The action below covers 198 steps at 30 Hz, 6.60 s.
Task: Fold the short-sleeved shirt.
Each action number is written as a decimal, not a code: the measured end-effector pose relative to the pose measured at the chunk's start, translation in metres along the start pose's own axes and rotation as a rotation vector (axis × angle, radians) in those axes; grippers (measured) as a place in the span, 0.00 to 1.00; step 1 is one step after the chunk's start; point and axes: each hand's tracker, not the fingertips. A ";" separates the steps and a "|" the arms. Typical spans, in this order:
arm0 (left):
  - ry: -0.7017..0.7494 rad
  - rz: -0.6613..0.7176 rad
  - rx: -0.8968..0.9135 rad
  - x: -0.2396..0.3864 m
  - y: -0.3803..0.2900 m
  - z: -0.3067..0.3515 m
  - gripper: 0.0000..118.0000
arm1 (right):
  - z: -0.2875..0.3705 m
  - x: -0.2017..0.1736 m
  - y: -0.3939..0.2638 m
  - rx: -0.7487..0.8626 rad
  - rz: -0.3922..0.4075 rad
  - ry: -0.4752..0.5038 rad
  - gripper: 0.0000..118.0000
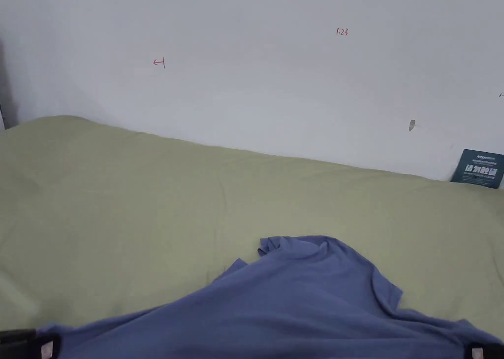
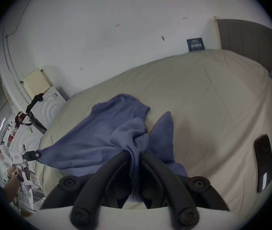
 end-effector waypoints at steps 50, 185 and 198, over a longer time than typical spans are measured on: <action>0.576 -0.066 0.162 0.134 -0.076 0.050 0.58 | 0.093 -0.208 -0.162 0.089 0.316 -0.255 0.01; 0.322 -0.421 0.371 0.087 0.107 0.093 0.00 | 0.097 -0.183 0.069 0.355 0.532 0.081 0.03; 0.248 -0.314 0.182 0.021 -0.021 0.095 0.00 | 0.099 -0.151 -0.064 0.106 0.409 0.076 0.03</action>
